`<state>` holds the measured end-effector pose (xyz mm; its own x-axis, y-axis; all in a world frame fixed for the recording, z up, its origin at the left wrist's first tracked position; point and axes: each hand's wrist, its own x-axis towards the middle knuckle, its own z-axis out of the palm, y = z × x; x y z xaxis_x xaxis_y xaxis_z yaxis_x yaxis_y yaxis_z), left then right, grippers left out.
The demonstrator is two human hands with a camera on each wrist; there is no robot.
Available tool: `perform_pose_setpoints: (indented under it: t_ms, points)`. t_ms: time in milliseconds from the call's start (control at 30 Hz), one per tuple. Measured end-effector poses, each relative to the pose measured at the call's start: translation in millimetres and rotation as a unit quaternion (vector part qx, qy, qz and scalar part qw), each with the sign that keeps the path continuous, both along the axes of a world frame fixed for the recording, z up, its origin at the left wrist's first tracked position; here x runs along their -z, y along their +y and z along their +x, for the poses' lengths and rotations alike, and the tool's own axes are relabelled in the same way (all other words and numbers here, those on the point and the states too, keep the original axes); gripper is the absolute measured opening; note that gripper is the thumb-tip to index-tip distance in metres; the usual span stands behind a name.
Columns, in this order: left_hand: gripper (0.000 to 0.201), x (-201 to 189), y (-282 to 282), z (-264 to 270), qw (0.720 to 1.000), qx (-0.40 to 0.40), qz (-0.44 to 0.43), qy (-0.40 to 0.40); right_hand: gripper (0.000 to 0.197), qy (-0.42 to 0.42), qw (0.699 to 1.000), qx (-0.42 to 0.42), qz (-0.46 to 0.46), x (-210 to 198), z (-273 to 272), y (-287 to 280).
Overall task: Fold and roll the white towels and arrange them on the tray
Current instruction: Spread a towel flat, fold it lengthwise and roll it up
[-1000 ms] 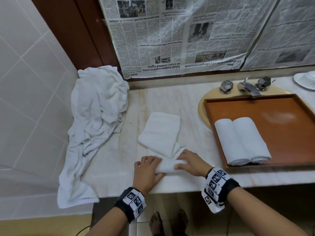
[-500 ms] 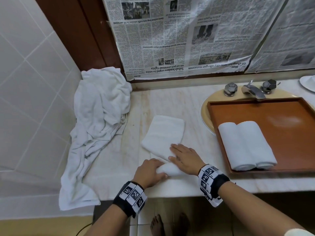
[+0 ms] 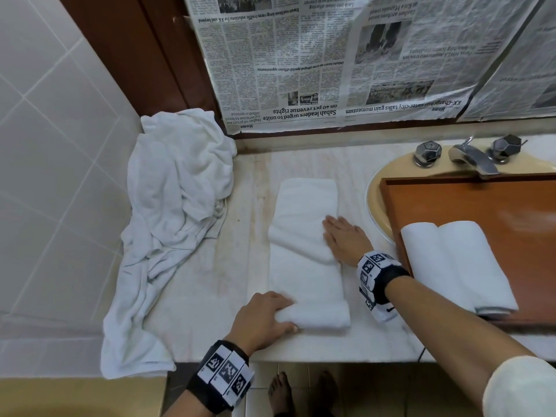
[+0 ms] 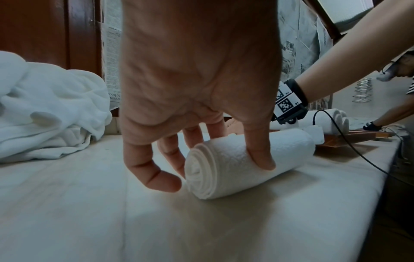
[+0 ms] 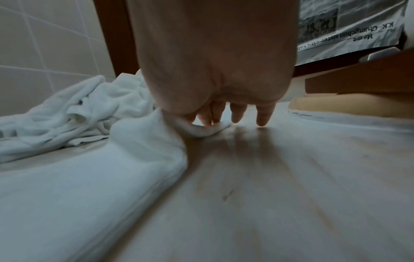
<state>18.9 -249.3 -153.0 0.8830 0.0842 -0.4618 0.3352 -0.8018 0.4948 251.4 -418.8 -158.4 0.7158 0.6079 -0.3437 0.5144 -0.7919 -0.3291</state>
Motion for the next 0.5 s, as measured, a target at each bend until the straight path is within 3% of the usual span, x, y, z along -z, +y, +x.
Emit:
perform_pose_setpoints:
  t_ms: [100, 200, 333, 500]
  points:
    - [0.053, -2, 0, 1, 1.0, 0.003, 0.0, -0.006, 0.051, -0.058, 0.994, 0.016, 0.092, -1, 2, -1]
    - [0.053, -3, 0, 1, 1.0, -0.001, -0.001, -0.008, 0.056, -0.123, 0.98, -0.022, 0.157, 5, -19, -3]
    - [0.055, -5, -1, 0, 1.0, 0.002, -0.001, -0.006, 0.06, -0.107, 0.99, -0.057, 0.076, 21, -42, -13]
    - [0.053, -8, -3, -2, 1.0, 0.014, 0.007, -0.001, 0.052, -0.11, 0.994, 0.004, -0.013, 23, -29, -12]
